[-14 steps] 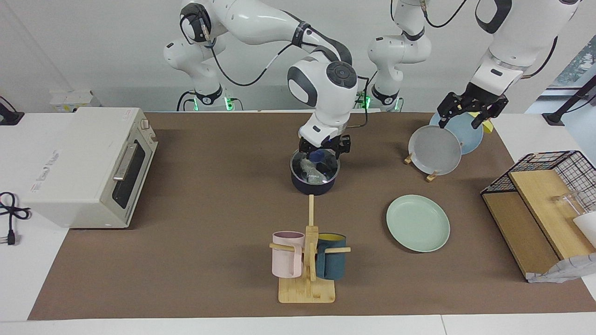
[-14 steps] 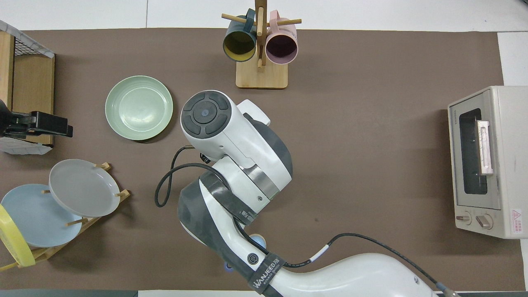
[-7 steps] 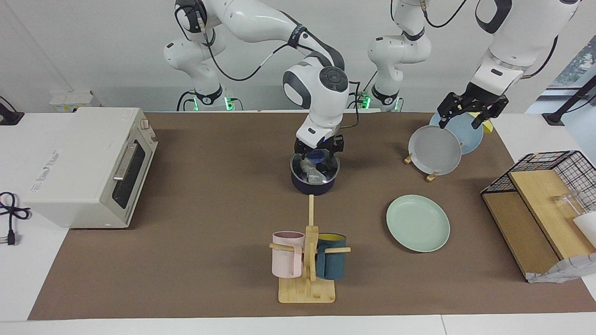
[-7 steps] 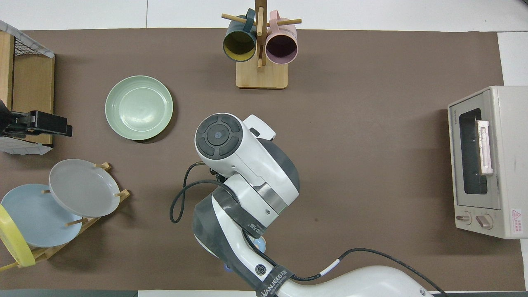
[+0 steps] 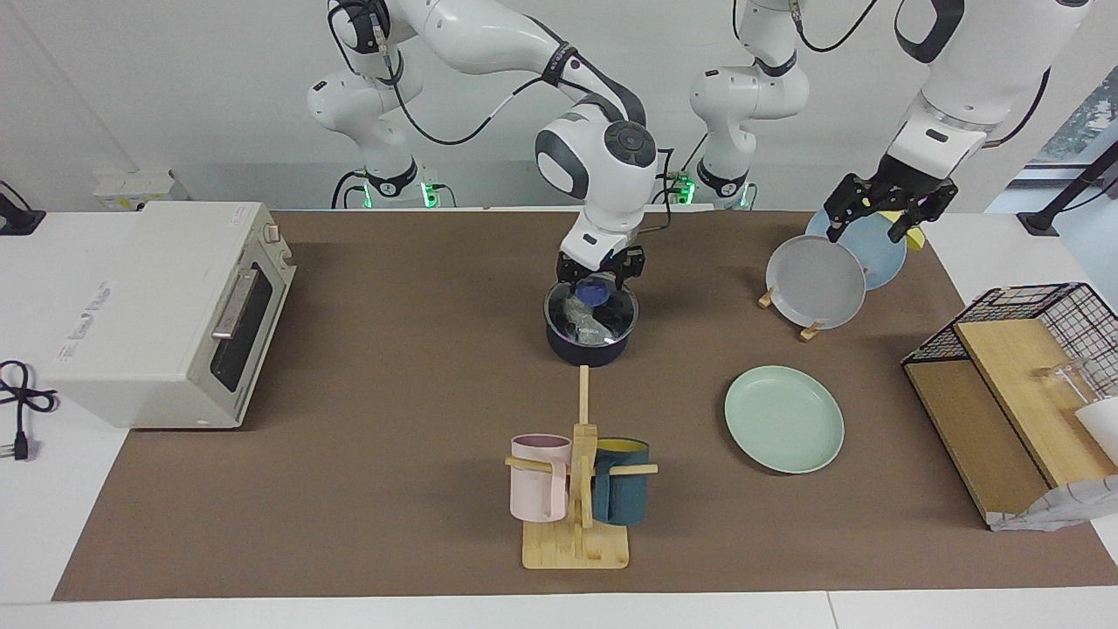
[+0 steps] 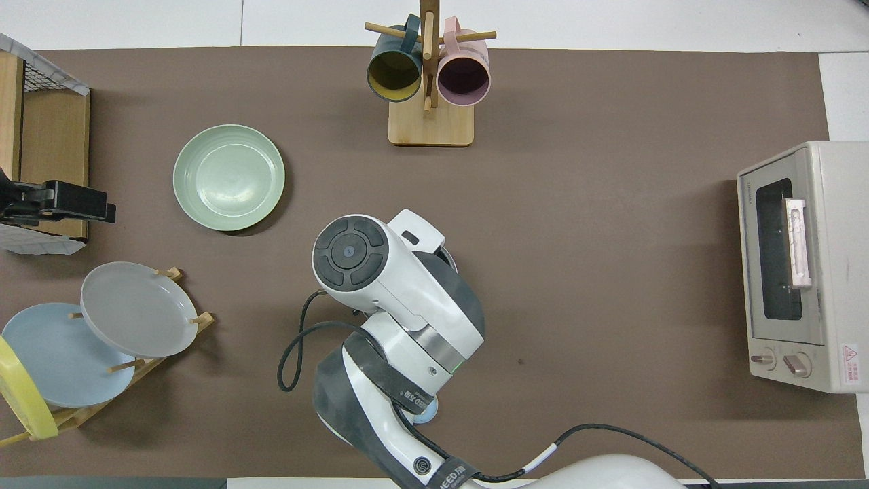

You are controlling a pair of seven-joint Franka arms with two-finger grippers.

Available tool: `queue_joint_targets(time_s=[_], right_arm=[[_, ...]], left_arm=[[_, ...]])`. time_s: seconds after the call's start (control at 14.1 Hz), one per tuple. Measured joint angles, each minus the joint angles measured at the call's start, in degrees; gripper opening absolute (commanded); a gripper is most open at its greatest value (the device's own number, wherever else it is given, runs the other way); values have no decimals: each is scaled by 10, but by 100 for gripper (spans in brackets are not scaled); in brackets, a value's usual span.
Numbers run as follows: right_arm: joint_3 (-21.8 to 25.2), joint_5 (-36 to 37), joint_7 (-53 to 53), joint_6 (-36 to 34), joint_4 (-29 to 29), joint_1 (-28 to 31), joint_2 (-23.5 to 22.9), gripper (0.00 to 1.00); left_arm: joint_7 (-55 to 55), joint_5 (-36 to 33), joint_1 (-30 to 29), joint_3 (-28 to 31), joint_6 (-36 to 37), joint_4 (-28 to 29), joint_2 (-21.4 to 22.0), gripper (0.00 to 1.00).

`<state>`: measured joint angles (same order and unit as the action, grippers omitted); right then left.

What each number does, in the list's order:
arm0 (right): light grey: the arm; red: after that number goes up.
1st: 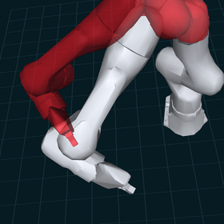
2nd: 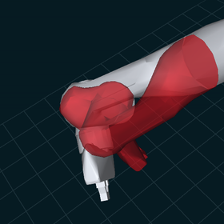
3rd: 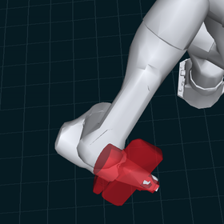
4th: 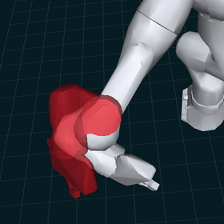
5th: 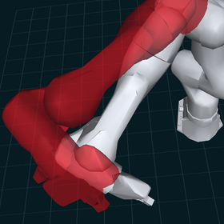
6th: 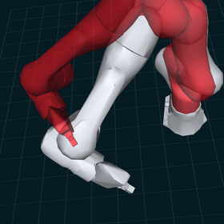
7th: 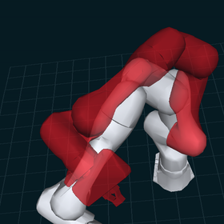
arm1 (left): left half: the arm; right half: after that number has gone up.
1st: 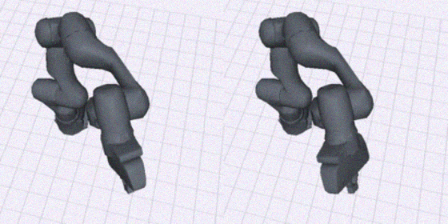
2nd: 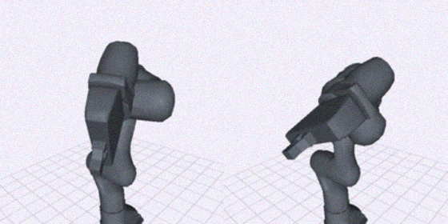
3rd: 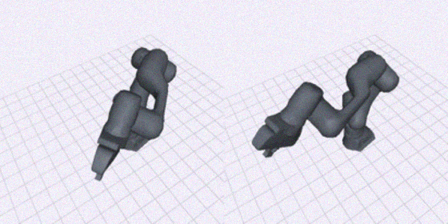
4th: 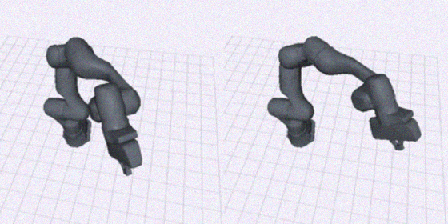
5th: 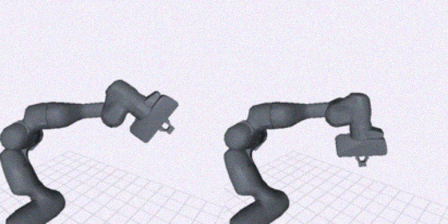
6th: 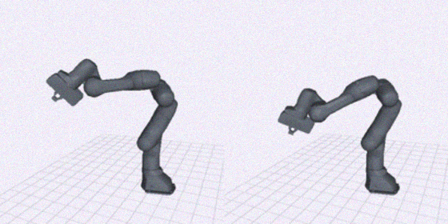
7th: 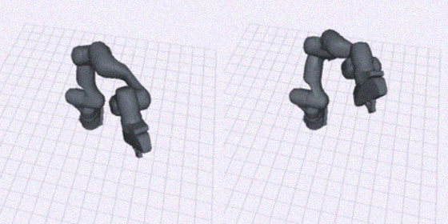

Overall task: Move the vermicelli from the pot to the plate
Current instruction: 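Grasp the lid's blue knob with the right gripper and lift, then carry the lid toward the oven while the left gripper reaches the saucepan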

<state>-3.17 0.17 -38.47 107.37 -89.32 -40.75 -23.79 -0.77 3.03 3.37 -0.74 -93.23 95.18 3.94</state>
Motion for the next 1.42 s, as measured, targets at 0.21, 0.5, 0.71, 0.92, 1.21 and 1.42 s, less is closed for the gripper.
queue_joint_targets(time_s=[0.21, 0.5, 0.71, 0.92, 1.21, 1.42], right_arm=[[1, 2, 0, 6, 0, 1, 1, 85], [2, 3, 0, 11, 0, 2, 2, 77], [3, 6, 1, 11, 0, 4, 4, 65], [3, 8, 1, 10, 0, 5, 6, 49], [3, 8, 1, 10, 0, 5, 6, 43], [6, 8, 1, 2, 18, 8, 10, 42]], left_arm=[[0, 0, -1, 2, -5, 1, 0, 100], [0, 0, -1, 2, -6, 2, 0, 100], [0, 0, 0, -1, -5, 3, 0, 100], [0, 0, 0, -3, -6, 3, 0, 100], [0, 0, 0, -3, -6, 6, 0, 100], [0, 0, 0, -3, -6, 6, 0, 100]])
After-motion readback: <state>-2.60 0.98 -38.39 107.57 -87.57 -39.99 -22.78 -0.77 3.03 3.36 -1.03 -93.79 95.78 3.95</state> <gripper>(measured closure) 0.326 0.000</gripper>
